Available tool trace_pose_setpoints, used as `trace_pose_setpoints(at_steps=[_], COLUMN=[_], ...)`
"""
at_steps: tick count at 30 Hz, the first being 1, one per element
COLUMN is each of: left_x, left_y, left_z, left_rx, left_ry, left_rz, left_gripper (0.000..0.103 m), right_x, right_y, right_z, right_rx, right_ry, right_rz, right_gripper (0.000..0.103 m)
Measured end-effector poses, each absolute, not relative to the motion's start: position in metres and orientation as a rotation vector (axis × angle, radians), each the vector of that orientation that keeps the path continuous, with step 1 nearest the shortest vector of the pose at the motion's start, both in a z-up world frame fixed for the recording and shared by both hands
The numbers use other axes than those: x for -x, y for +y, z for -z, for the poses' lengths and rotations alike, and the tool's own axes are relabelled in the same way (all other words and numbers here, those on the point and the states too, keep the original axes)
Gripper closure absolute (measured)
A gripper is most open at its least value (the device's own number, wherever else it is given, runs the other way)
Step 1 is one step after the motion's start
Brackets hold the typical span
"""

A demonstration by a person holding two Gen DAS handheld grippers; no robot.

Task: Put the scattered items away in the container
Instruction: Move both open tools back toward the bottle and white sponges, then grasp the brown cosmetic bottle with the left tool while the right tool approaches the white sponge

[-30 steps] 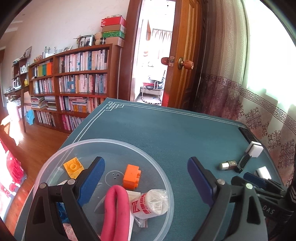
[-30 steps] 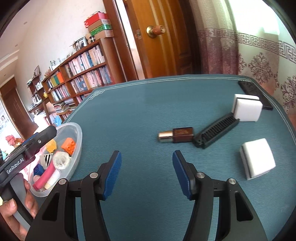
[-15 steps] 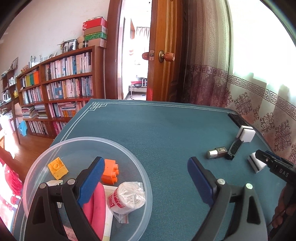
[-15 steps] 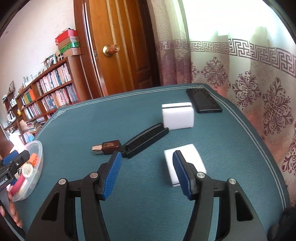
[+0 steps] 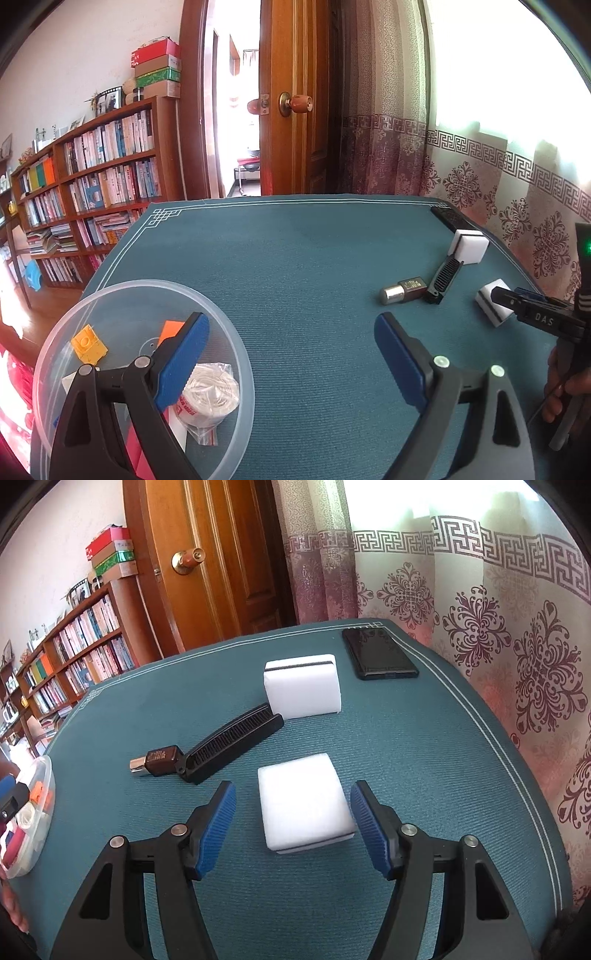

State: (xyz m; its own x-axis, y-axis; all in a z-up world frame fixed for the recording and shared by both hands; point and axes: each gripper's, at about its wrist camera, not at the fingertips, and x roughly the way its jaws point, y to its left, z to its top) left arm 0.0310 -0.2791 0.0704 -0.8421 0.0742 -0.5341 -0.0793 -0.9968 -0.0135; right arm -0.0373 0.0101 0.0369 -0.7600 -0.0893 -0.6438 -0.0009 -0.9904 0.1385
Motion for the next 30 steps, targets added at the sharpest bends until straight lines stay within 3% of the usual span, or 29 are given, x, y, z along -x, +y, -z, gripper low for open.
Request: trace_pose_setpoints(at_steps=[10,19,30], left_x=[0.005,0.057,0.09], left_y=[-0.231,-0.193,-0.163], left_z=[-0.081,-0.043,-0.016], left_rx=[0.897,1.094,1.127], left_ry=[0.176,0.281,0.438], left_rz=[-2.791,-2.677,-2.599], left_gripper=[0.01,0.01,0.009], right_x=[0.046,0.043,0.043], right_y=[0.031,0.038,0.033], right_z=[-0.024,-0.024,-0.023], right_rx=[-1.149,-1.133,-1.131], right_ry=[-0.318,-0.392,-0.37], right_rz=[2.833,2.809,2.825], right_gripper=[0.035,0.035,0.035])
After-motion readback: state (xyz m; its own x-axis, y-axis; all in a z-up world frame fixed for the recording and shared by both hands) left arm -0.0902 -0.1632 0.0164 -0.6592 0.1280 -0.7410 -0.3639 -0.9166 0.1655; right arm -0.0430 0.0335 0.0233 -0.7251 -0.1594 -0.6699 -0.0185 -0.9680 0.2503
